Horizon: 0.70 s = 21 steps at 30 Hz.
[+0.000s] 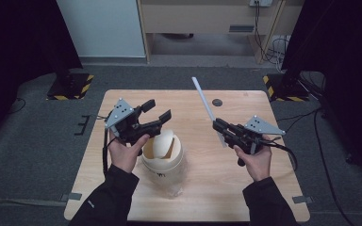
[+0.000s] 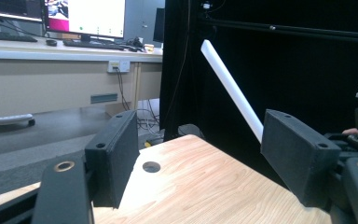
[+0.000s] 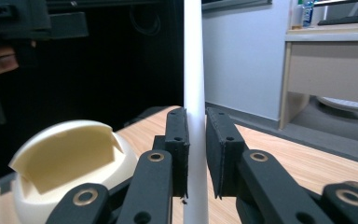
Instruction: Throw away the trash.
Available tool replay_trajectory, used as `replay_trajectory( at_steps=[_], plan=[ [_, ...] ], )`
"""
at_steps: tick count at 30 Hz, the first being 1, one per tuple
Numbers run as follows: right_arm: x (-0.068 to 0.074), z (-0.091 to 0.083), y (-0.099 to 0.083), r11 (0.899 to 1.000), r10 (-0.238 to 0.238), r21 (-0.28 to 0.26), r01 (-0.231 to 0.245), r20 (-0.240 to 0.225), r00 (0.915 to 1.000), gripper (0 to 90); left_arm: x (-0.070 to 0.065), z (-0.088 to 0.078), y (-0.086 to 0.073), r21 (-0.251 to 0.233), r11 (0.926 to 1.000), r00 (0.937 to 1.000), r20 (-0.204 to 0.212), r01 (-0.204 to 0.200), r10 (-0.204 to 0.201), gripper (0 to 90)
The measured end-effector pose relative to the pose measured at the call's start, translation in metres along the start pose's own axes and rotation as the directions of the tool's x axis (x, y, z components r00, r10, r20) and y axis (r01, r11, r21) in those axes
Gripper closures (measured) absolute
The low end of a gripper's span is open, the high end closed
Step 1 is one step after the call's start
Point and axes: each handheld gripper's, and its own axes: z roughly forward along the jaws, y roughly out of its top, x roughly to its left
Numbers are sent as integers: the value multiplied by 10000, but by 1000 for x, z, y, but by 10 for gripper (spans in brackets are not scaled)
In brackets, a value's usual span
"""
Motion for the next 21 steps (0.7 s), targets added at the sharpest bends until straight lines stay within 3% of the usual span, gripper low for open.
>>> replay_trajectory(
  at_steps=[10,21],
  plan=[
    [3,-1,-1,9998,24,-211,-30,-291,9996,795,-17,20,10,64,10000,9994,343,-3,1,302],
    [7,-2,-4,9990,17,-441,-49,-717,9974,795,-29,35,9,271,9995,9991,377,161,-171,328]
  ],
)
